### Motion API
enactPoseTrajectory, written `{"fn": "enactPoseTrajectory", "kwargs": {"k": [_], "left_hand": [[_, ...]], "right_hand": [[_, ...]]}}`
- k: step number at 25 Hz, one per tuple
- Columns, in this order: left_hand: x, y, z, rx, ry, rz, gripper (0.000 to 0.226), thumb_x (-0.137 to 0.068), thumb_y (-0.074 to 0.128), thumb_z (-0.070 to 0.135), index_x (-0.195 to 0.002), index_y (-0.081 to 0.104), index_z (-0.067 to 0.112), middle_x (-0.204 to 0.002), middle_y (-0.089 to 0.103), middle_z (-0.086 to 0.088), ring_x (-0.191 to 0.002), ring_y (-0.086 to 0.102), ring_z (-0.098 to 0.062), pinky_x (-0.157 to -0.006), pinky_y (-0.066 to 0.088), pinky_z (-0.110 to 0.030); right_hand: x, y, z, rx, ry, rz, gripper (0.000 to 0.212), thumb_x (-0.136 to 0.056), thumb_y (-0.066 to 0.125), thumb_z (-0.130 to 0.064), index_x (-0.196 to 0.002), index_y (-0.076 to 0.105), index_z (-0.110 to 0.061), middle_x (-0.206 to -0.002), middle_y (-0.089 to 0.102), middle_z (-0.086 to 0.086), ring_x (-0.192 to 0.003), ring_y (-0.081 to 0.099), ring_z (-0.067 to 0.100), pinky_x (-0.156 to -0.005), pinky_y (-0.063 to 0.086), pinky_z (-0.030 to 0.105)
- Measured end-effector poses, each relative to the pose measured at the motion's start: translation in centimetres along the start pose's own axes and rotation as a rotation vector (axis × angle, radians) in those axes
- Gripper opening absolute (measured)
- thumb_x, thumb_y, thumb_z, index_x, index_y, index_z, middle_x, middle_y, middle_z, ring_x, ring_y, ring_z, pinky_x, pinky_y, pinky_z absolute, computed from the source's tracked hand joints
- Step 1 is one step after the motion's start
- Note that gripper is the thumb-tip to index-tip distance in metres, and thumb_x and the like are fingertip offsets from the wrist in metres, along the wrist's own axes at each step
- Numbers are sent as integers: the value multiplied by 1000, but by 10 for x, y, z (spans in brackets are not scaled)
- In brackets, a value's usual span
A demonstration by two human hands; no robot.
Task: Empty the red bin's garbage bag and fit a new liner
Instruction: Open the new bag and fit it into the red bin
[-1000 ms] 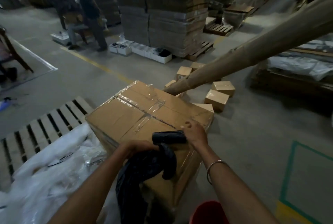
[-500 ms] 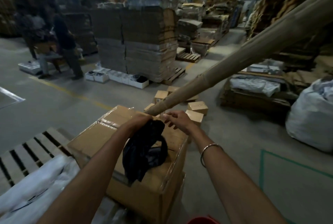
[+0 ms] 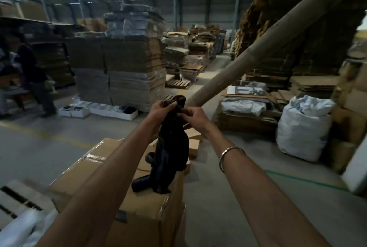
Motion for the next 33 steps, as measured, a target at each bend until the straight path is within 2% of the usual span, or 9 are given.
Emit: {"fn": "enactPoseTrajectory", "kwargs": {"k": [7,12,15,19,23,25,28,31,33], "left_hand": [[61,94,73,-22,138,-131,34,-89,68,4,-123,61,6,-98,64,-9,-82,62,-20,-70,52,-28],[98,150,102,12,229,-183,14,-88,66,-2,-86,66,12,-72,63,1,-50,64,-1,-45,48,-13],[111,180,103,16,218,-269,9,-86,71,9,-90,68,17,-80,68,1,-65,68,-6,-55,53,-18],[125,200,93,-24,196,-353,19,-81,76,29,-99,70,25,-83,77,6,-78,74,-8,-63,55,-21],[141,206,89,-82,201,-454,49,-55,91,44,-98,74,28,-83,77,5,-70,73,-6,-55,56,-20],[139,208,85,-74,131,-493,69,-56,91,47,-115,66,20,-101,74,-4,-87,74,-14,-72,61,-33],[143,216,70,-45,-53,-570,60,-67,79,63,-115,56,36,-123,64,-13,-113,66,-32,-98,52,-52],[146,220,66,-42,-96,-563,45,-76,53,80,-101,59,44,-120,62,-13,-112,63,-34,-98,49,-57],[144,219,61,-13,-109,-498,48,-87,33,77,-98,59,39,-113,63,-10,-111,60,-31,-102,45,-57]], "right_hand": [[80,-139,-46,34,-88,320,16,-98,57,-12,-109,67,-6,-95,69,9,-87,65,20,-75,54,34],[142,-227,-59,134,-95,456,17,-101,51,-16,-110,64,-10,-101,66,6,-95,61,17,-73,48,23],[179,-267,-54,94,-76,507,18,-102,50,-18,-110,65,-13,-101,68,4,-96,62,17,-79,51,28],[231,-315,-44,120,-63,589,25,-100,55,-20,-113,70,-4,-105,72,9,-93,61,12,-71,51,14],[274,-353,-39,174,-35,653,28,-95,63,-25,-109,73,-3,-117,70,17,-104,62,18,-99,49,40],[288,-361,-36,152,11,634,31,-93,65,-32,-108,75,-7,-120,68,13,-114,62,24,-106,46,42],[300,-365,-35,91,59,654,42,-91,64,-44,-113,73,-9,-129,65,11,-123,59,26,-110,44,44],[306,-362,-16,-48,236,588,58,-93,55,-56,-129,61,-11,-129,65,11,-117,62,26,-92,53,36],[313,-352,4,5,396,446,46,-96,54,-49,-124,62,-13,-117,71,8,-101,69,21,-73,54,29]]}}
Point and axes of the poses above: each hand's wrist, its own x-axis away from the middle knuckle, its own y-axis out of the palm, z = x × y, the point moved 9 cm from there along -x, towards the middle knuckle
